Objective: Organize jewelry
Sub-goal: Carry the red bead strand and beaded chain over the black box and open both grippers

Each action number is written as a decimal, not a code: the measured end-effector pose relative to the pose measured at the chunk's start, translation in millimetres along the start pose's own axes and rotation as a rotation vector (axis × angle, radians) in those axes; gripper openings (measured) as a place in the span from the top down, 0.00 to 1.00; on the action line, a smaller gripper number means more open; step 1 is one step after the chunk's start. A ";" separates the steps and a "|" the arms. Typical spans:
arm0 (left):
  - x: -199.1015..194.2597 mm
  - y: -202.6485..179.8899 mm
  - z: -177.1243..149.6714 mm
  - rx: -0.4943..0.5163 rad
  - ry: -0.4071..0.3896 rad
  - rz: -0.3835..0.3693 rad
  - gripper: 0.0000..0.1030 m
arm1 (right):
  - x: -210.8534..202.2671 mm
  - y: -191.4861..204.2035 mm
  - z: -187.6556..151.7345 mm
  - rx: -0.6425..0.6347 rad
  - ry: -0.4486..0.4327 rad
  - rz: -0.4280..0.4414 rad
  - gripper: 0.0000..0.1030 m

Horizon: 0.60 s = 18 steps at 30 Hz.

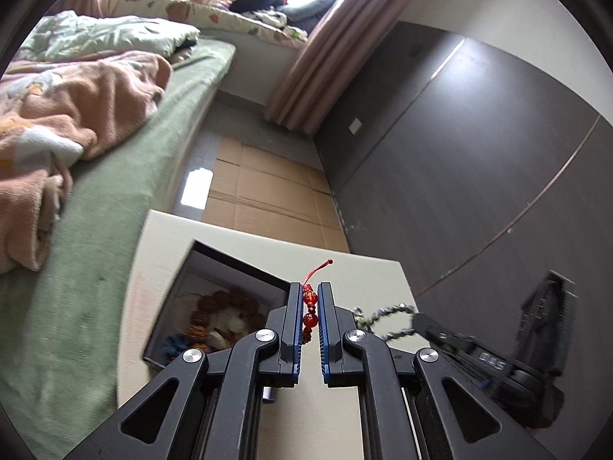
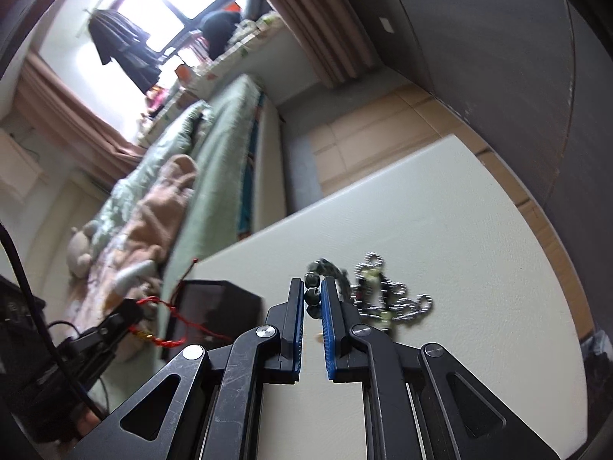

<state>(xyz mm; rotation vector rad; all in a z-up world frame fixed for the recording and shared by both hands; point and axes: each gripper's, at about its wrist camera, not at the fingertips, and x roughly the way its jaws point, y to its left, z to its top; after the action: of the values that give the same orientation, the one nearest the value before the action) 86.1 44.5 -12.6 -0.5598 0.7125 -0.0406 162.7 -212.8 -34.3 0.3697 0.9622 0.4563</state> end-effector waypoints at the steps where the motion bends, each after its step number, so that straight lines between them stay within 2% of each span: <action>1: -0.2 2.2 0.7 -0.002 -0.003 0.023 0.93 | -3.3 4.3 -1.0 -0.007 -0.011 0.017 0.90; 3: -2.2 9.1 2.2 -0.009 -0.014 0.076 0.93 | -7.8 14.7 -2.0 -0.022 -0.028 0.043 0.90; 6: 1.2 19.7 5.3 -0.028 0.006 0.106 0.91 | -9.7 28.3 -4.2 -0.038 -0.042 0.087 0.90; 7: 2.8 22.4 5.6 -0.033 0.019 0.110 0.85 | -10.3 33.5 -4.6 -0.046 -0.048 0.100 0.90; 9: 3.5 27.8 5.9 -0.047 0.034 0.112 0.61 | -10.0 42.5 -6.4 -0.058 -0.055 0.127 0.90; 10: 1.7 30.1 5.9 -0.054 0.026 0.111 0.39 | -9.2 47.4 -7.2 -0.063 -0.057 0.145 0.90; 11: -2.4 32.6 6.4 -0.064 0.003 0.116 0.27 | -8.6 51.2 -7.8 -0.067 -0.059 0.157 0.90; 14: -13.5 35.6 8.0 -0.070 -0.047 0.130 0.24 | -6.1 64.3 -10.9 -0.082 -0.061 0.202 0.90; 18: -18.4 44.3 8.7 -0.095 -0.048 0.141 0.24 | 0.9 82.5 -15.5 -0.102 -0.056 0.244 0.90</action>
<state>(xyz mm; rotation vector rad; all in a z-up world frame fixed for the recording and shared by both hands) 70.9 90.5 -18.1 -0.5987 0.7085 0.1377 133.1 -141.1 -2.4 0.4070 0.8392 0.7113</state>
